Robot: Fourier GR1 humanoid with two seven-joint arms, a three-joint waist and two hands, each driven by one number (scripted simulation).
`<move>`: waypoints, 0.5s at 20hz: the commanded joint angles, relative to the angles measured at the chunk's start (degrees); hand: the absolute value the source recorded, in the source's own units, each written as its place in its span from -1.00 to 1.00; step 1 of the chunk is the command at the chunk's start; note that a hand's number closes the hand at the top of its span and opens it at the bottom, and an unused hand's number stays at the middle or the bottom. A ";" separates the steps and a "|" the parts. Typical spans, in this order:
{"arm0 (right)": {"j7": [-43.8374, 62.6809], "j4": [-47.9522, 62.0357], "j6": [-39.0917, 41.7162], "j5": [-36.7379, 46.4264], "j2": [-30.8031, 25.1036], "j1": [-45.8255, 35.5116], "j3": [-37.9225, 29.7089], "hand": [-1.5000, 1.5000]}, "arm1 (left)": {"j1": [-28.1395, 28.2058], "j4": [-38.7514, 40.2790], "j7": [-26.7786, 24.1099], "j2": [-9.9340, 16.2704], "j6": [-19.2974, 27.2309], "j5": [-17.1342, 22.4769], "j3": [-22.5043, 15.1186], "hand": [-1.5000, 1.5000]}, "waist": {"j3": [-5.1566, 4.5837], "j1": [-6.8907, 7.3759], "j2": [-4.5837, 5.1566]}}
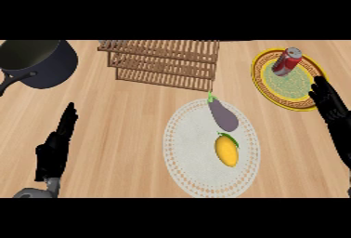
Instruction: Pick the lemon from the placemat and place it in the tiered shelf
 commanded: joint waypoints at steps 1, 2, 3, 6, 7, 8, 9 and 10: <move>-0.11 5.07 1.33 -3.61 2.01 -0.11 -2.92 -1.00 | -1.52 1.84 0.65 1.73 -3.05 -0.22 0.58 0.00 | -1.82 -0.53 0.71; 0.24 5.96 -0.30 -5.12 3.85 4.42 -3.51 -1.00 | 1.86 -3.11 3.51 1.63 -2.81 -0.68 -2.20 0.00 | -1.73 -0.51 0.50; -1.14 11.84 0.35 -7.08 6.20 4.93 -3.80 -1.00 | -0.11 -0.75 2.80 2.42 -4.99 0.37 -1.34 0.00 | -1.66 -0.42 0.95; 0.90 21.34 1.57 -13.98 8.60 9.15 -8.33 -1.00 | 0.70 -0.54 3.89 2.07 -8.00 0.58 -4.28 0.00 | -1.38 -1.20 1.64; 6.72 23.93 -0.32 2.17 -1.32 12.62 -0.04 -1.00 | 0.00 -0.43 4.14 0.14 -8.41 1.15 -5.51 0.00 | -1.95 -0.04 3.19; 8.96 27.00 -3.58 -3.81 4.83 8.95 -3.27 1.00 | -0.33 -0.15 4.71 0.08 -10.23 1.78 -6.13 0.00 | -1.76 0.31 1.87; 7.17 29.50 -3.16 -9.83 11.41 8.01 -4.95 1.00 | -0.78 0.87 6.05 -0.64 -9.57 1.51 -6.44 0.00 | -1.56 -0.05 1.77; 4.23 29.14 -3.77 -14.04 16.84 8.67 -6.63 1.00 | 0.24 0.38 5.58 -0.58 -9.85 1.26 -7.05 0.00 | -1.40 -0.49 1.53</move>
